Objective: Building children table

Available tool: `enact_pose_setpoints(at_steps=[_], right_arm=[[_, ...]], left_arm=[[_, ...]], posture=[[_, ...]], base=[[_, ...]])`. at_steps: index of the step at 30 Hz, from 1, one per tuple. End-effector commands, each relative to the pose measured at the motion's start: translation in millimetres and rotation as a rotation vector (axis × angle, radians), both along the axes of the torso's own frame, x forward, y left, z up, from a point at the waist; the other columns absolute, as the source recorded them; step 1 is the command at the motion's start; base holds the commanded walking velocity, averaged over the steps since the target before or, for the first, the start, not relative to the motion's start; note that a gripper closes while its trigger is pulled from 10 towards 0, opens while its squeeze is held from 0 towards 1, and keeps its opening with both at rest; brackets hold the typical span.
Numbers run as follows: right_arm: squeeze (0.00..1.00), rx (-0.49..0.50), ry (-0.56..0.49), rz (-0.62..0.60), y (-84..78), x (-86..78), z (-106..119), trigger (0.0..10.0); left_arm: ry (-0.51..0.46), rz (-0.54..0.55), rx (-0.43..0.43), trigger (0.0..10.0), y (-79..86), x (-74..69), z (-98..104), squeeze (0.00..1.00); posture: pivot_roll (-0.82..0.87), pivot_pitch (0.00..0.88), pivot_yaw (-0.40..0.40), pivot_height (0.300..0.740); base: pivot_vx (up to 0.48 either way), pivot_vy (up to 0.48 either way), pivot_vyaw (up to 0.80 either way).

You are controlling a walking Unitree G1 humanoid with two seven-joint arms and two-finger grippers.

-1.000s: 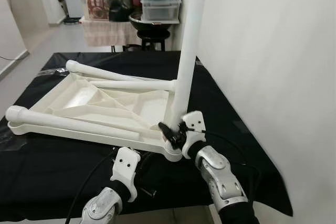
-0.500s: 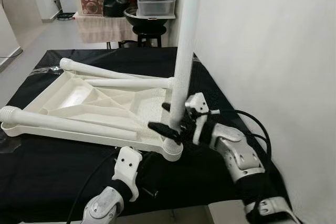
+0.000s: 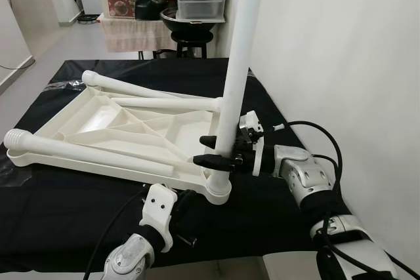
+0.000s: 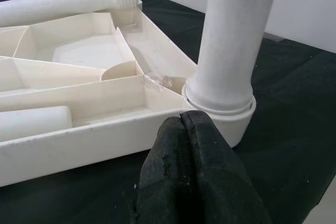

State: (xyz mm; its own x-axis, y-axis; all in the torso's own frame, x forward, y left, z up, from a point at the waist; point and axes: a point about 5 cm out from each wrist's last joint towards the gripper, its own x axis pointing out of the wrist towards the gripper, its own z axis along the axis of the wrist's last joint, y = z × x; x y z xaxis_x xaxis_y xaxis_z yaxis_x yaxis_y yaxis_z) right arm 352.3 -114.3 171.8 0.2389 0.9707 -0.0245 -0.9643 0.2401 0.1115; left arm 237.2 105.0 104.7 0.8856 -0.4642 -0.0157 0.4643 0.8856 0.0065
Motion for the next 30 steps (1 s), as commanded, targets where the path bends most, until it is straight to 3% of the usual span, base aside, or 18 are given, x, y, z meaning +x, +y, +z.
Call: enact_pose_setpoints(at_steps=[1, 16, 18, 19, 20, 21, 22, 23, 24, 25, 26, 27, 28, 30], right_arm=[[0.0, 0.019, 0.016, 0.031, 2.6, -1.3, -1, 0.0], [0.0, 0.064, 0.007, -0.037, -11.6, 2.7, -3, 0.0], [0.0, 0.015, -0.035, -0.173, -14.5, 2.9, -10, 0.0], [0.0, 0.015, -0.035, -0.173, -14.5, 2.9, -10, 0.0], [0.0, 0.056, -0.046, -0.399, -10.7, 7.3, -12, 0.0], [0.0, 0.056, -0.046, -0.399, -10.7, 7.3, -12, 0.0], [0.0, 0.003, -0.009, -0.656, 7.3, -17.7, -50, 0.0], [0.0, -0.014, -0.119, -0.77, 21.3, -33.9, -47, 0.0], [0.0, -0.014, -0.119, -0.77, 21.3, -33.9, -47, 0.0], [0.0, -0.011, -0.206, -0.825, 30.0, -45.3, -40, 0.0], [0.0, -0.011, -0.206, -0.825, 30.0, -45.3, -40, 0.0], [0.0, -0.011, -0.269, -0.817, 35.9, -51.0, -33, 0.0], [0.0, -0.033, -0.186, -0.876, 24.9, -41.9, -45, 0.0], [0.0, -0.048, -0.189, -0.905, 23.1, -36.0, -46, 0.0]], left_arm=[[0.006, 0.002, 0.007, 10.0, 0.6, -2.0, -2, 0.0], [0.009, -0.001, -0.001, 10.0, -1.0, -2.2, -1, 0.0], [0.009, -0.002, -0.003, 10.0, -0.9, -1.9, -1, 0.0], [0.009, -0.002, -0.003, 10.0, -0.9, -1.9, -1, 0.0], [0.008, 0.0, -0.002, 10.0, 0.1, -2.3, 0, 0.0], [0.008, 0.0, -0.002, 10.0, 0.1, -2.3, 0, 0.0], [0.009, 0.001, -0.003, 10.0, 1.4, -2.7, 0, 0.0], [0.008, 0.0, 0.002, 10.0, 3.1, -2.2, 1, 0.0], [0.008, 0.0, 0.002, 10.0, 3.1, -2.2, 1, 0.0], [0.007, 0.0, 0.006, 10.0, 4.2, -1.8, 1, 0.0], [0.007, 0.0, 0.006, 10.0, 4.2, -1.8, 1, 0.0], [0.007, -0.001, 0.009, 10.0, 4.7, -1.4, 0, 0.0], [0.006, 0.002, 0.014, 10.0, 4.8, -0.7, 0, 0.0], [0.006, -0.018, 0.036, 10.0, 4.7, 0.9, 0, 0.0]], posture=[[0.04, 0.0, -0.076, 0.74], [0.03, 0.0, -0.072, 0.74], [0.03, 0.0, -0.073, 0.74], [0.03, 0.0, -0.073, 0.74], [0.02, 0.0, -0.082, 0.74], [0.02, 0.0, -0.082, 0.74], [0.01, 0.0, -0.079, 0.74], [0.01, 0.0, -0.064, 0.74], [0.01, 0.0, -0.064, 0.74], [0.01, 0.0, -0.064, 0.74], [0.01, 0.0, -0.064, 0.74], [0.01, 0.0, -0.064, 0.74], [0.01, 0.0, -0.055, 0.74], [-0.01, 0.0, -0.04, 0.74]], base=[[0.0, 0.0, 0.0], [0.0, 0.0, 0.0], [0.0, 0.0, 0.0], [0.0, 0.0, 0.0], [0.0, 0.0, 0.0], [0.0, 0.0, 0.0], [0.0, 0.0, 0.0], [0.0, 0.0, 0.0], [0.0, 0.0, 0.0], [0.0, 0.0, 0.0], [0.0, 0.0, 0.0], [0.0, 0.0, 0.0], [0.0, 0.0, 0.0], [0.0, 0.0, 0.0]])
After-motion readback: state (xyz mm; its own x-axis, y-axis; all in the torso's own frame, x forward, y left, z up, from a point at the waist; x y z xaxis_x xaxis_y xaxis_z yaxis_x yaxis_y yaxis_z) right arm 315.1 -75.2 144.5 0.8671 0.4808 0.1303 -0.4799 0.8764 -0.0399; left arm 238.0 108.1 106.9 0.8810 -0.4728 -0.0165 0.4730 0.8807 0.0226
